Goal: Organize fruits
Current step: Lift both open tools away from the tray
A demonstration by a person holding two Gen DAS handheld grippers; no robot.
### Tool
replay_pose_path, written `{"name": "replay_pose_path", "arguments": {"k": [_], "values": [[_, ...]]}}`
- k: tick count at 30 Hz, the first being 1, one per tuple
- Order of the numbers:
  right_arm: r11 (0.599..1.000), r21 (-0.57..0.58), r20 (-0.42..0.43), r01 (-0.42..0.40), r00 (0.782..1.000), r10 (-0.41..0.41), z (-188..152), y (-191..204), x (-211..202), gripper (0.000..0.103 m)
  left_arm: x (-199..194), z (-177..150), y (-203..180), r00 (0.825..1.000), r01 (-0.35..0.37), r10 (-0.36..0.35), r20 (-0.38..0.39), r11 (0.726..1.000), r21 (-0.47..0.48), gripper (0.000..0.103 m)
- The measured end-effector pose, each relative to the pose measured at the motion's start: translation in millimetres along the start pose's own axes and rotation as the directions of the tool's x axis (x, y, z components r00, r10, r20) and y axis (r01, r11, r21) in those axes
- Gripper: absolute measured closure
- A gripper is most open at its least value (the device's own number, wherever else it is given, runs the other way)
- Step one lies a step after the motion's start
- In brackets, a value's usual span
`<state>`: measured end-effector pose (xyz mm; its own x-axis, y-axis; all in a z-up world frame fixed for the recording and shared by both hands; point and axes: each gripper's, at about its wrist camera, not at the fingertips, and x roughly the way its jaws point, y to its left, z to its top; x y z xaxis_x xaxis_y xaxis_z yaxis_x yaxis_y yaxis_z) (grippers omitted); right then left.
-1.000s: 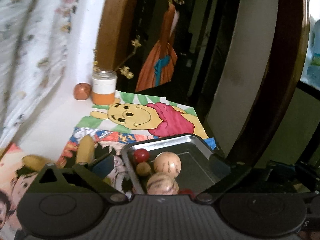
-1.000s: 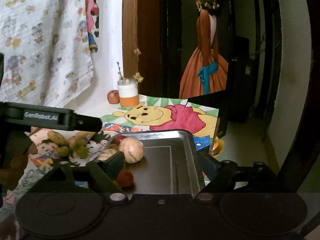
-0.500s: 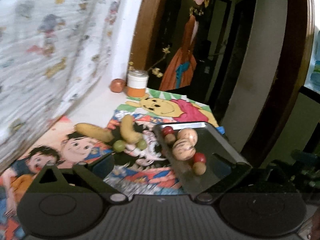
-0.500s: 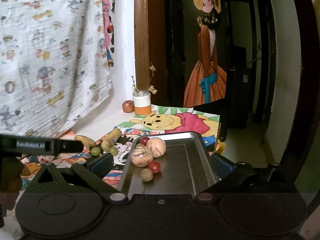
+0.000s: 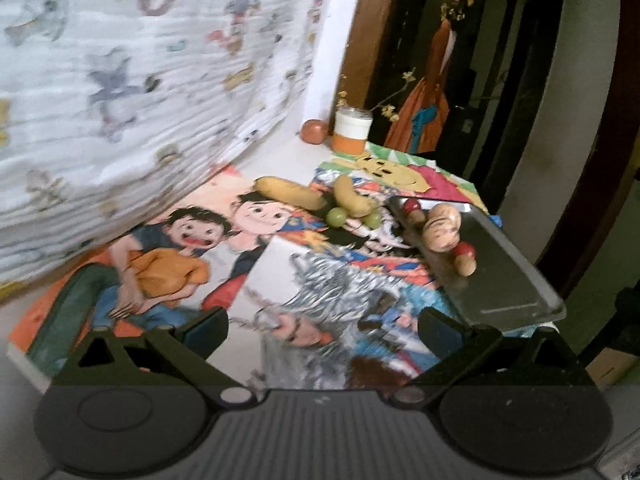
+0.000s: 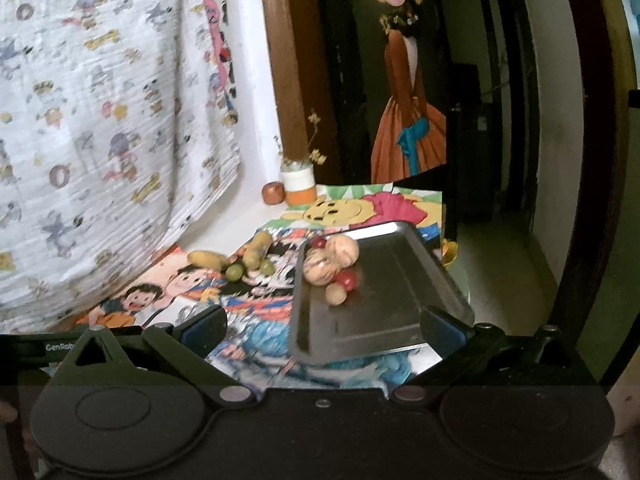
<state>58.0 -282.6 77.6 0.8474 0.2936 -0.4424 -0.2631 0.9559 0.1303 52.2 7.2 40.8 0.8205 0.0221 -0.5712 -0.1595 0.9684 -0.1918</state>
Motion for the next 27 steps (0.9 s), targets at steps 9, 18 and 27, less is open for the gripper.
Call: {"name": "replay_pose_path", "arguments": {"k": [9,18,27], "values": [[0.996,-0.061,0.018,-0.062,0.998,0.064,14.8,37.6,-13.0,0.000,-24.4,2.0,26.5,0.998,-0.056,0.056,0.032,0.998,0.007,0.000],[0.983,-0.057,0.024,-0.176,0.984,0.178,58.7,55.7,4.6,0.000,-26.0,21.1,49.1,0.993,-0.090,0.086,0.082,0.995,0.043,0.000],[0.962,0.007,0.020,-0.275,0.961,0.275,133.3,62.8,52.8,0.000,7.8,65.8,55.3,0.994,-0.051,0.039,0.101,0.991,0.123,0.000]]}}
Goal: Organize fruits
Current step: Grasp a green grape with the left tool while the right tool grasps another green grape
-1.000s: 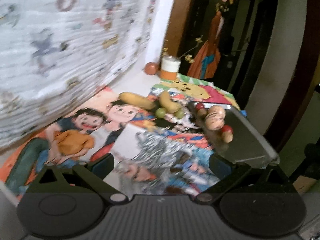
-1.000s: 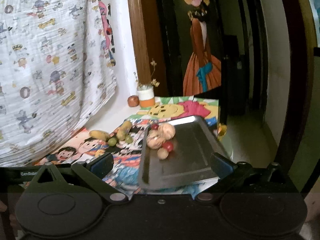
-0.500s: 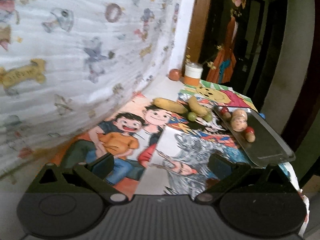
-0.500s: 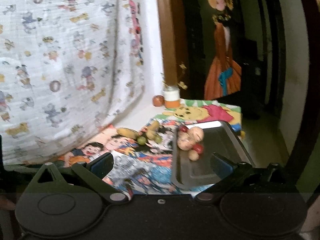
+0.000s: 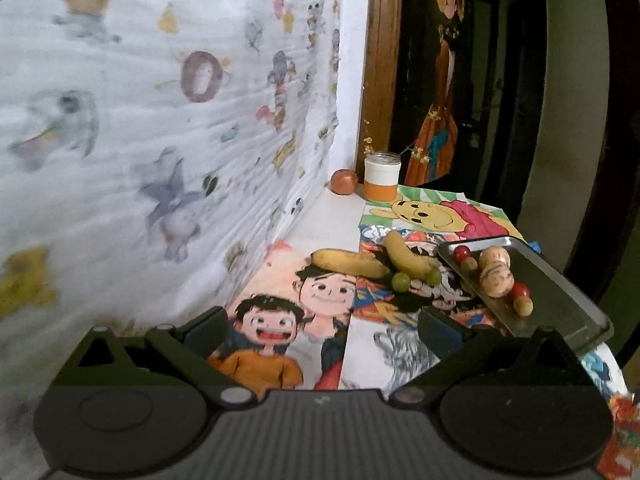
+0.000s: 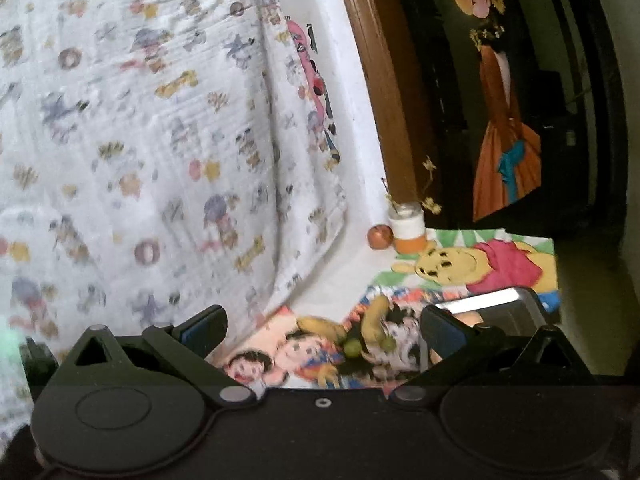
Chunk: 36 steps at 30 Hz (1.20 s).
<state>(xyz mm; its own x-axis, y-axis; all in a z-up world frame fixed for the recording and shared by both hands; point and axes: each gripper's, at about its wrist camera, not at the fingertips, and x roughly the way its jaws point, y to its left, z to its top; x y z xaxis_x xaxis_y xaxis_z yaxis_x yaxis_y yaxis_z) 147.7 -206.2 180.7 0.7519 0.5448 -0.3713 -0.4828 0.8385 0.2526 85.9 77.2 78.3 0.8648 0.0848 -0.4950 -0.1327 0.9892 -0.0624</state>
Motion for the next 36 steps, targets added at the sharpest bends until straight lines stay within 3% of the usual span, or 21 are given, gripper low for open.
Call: {"name": "replay_pose_path", "arguments": {"k": [5,8,17,22,26,31,36], "values": [[0.997,-0.077,-0.004,0.013,1.000,-0.014,29.2,-13.4,42.9,0.000,32.2,19.9,3.9,1.000,-0.011,0.011,-0.018,1.000,-0.013,0.000],[0.989,-0.145,-0.057,-0.011,0.998,0.003,31.2,-29.4,75.3,0.000,49.3,24.2,-0.6,1.000,0.009,-0.008,-0.014,1.000,0.027,0.000],[0.927,-0.362,-0.210,-0.097,0.977,0.020,-9.9,-67.0,157.2,0.001,103.0,21.6,-16.3,0.993,0.111,-0.106,-0.050,0.986,0.120,0.000],[0.864,-0.487,-0.280,-0.128,0.960,-0.016,-35.5,-78.6,188.8,0.001,129.8,17.4,-33.5,0.982,0.184,-0.172,-0.072,0.959,0.215,0.000],[0.843,-0.516,-0.319,-0.153,0.947,-0.023,-46.3,-91.7,208.6,0.004,150.0,14.7,-46.9,0.977,0.208,-0.189,-0.094,0.935,0.286,0.000],[0.813,-0.549,-0.354,-0.195,0.935,-0.015,-53.4,-98.2,226.3,0.012,170.4,10.0,-51.0,0.968,0.240,-0.209,-0.137,0.929,0.281,0.000],[0.761,-0.594,-0.398,-0.262,0.917,0.006,-61.3,-93.7,244.2,0.021,183.5,7.7,-52.8,0.959,0.271,-0.235,-0.157,0.922,0.278,0.007]]}}
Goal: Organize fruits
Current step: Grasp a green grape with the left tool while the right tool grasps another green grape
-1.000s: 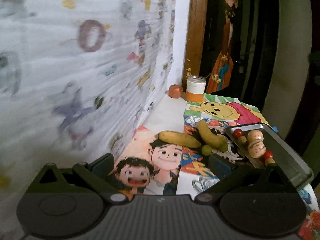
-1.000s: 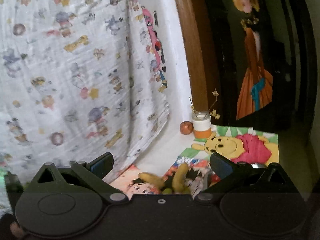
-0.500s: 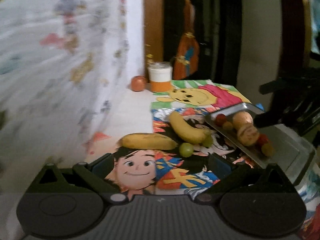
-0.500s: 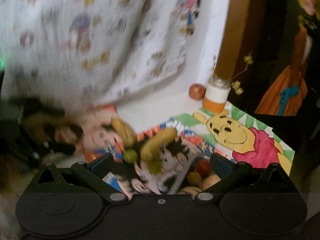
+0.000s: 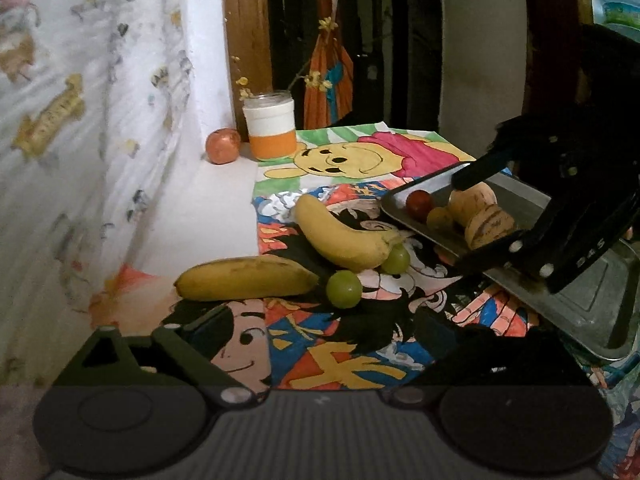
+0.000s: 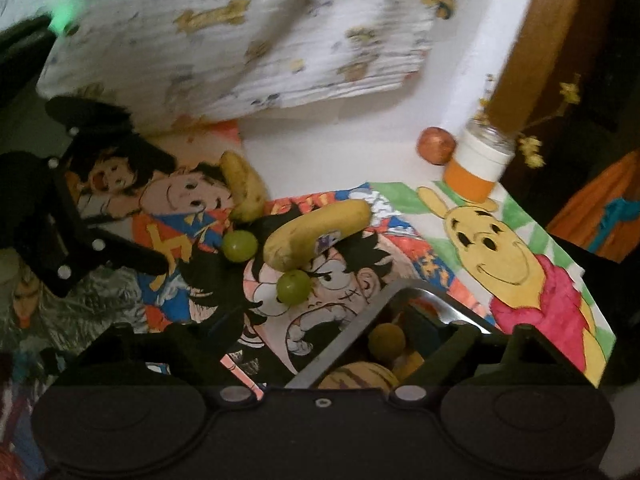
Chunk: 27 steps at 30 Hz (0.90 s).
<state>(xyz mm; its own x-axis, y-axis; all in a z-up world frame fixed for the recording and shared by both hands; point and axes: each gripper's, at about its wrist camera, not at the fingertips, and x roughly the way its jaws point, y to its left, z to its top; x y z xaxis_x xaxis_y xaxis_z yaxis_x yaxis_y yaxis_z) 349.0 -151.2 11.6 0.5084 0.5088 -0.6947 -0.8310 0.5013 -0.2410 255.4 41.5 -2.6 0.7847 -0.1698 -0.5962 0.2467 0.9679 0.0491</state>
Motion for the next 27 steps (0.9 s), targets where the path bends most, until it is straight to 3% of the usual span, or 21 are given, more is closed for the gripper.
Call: {"name": "replay_pose_path", "arguments": {"k": [8,27], "values": [[0.998,-0.046,-0.015,-0.052,0.999,0.052,0.6,-0.6,27.7,0.042,21.4,1.2,1.9,0.999,0.022,-0.022,-0.033,1.000,-0.018,0.025],[0.993,-0.027,0.031,-0.114,0.993,0.114,2.4,-6.2,46.6,0.067,44.9,9.3,4.1,0.999,0.029,-0.032,-0.030,0.996,-0.085,0.058]]}}
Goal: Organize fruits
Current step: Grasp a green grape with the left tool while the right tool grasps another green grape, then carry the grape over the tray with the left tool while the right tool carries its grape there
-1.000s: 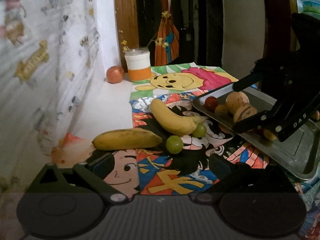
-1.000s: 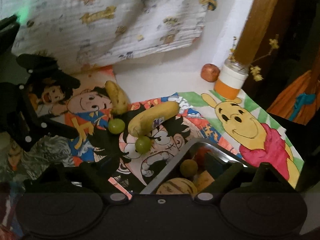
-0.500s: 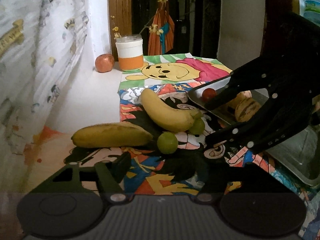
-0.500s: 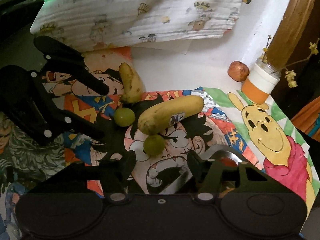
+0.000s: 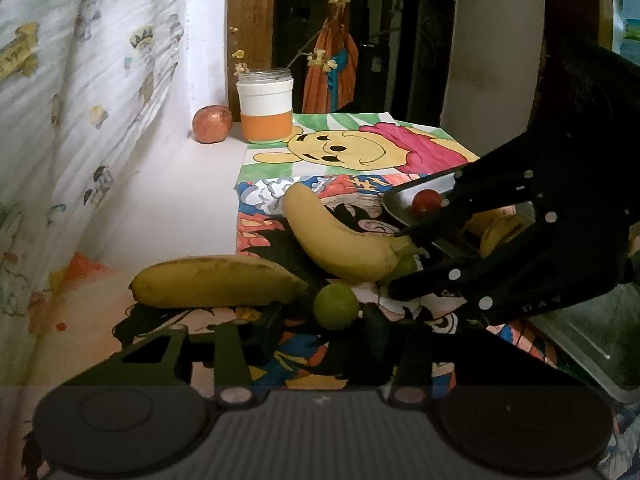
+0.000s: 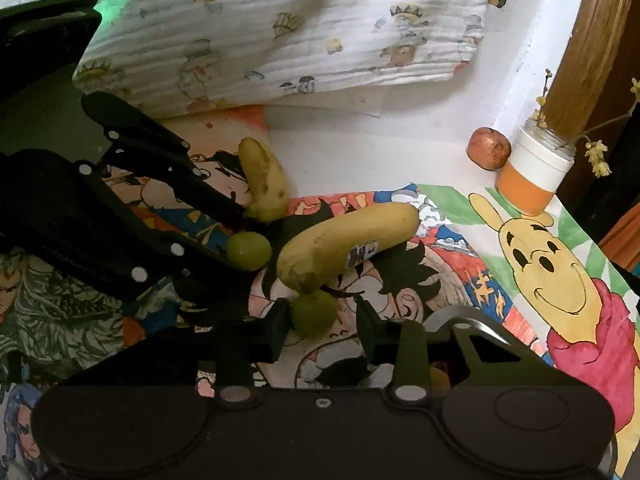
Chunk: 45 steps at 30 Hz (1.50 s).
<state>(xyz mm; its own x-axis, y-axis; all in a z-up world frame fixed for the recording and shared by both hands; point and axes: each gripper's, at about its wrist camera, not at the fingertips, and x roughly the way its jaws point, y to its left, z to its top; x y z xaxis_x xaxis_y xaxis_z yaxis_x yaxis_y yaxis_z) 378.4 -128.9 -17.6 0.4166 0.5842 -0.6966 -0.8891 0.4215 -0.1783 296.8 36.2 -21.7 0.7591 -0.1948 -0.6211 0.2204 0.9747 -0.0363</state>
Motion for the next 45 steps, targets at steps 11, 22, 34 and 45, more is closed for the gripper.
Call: {"name": "replay_pose_path", "arguments": {"k": [11,22,34,45], "values": [[0.999,0.031,0.003,0.014,1.000,-0.014,-2.6,1.9,-2.1,0.076,-0.2,0.3,-5.0,1.000,0.011,-0.011,-0.004,1.000,-0.012,0.077],[0.986,0.161,0.077,0.037,0.996,-0.050,-8.6,9.3,-33.0,0.076,-18.4,-4.4,-7.5,1.000,-0.022,0.021,-0.011,0.990,-0.140,0.077],[0.963,0.263,0.121,0.063,0.988,-0.098,-40.5,23.4,-94.4,0.076,-50.4,-11.2,-45.4,0.999,0.041,-0.035,0.037,0.988,-0.152,0.077],[0.919,0.348,0.094,0.184,0.969,-0.230,-91.5,8.9,-151.2,0.076,-48.6,-2.1,-104.0,0.987,0.154,-0.149,0.052,0.981,-0.115,0.077]]}}
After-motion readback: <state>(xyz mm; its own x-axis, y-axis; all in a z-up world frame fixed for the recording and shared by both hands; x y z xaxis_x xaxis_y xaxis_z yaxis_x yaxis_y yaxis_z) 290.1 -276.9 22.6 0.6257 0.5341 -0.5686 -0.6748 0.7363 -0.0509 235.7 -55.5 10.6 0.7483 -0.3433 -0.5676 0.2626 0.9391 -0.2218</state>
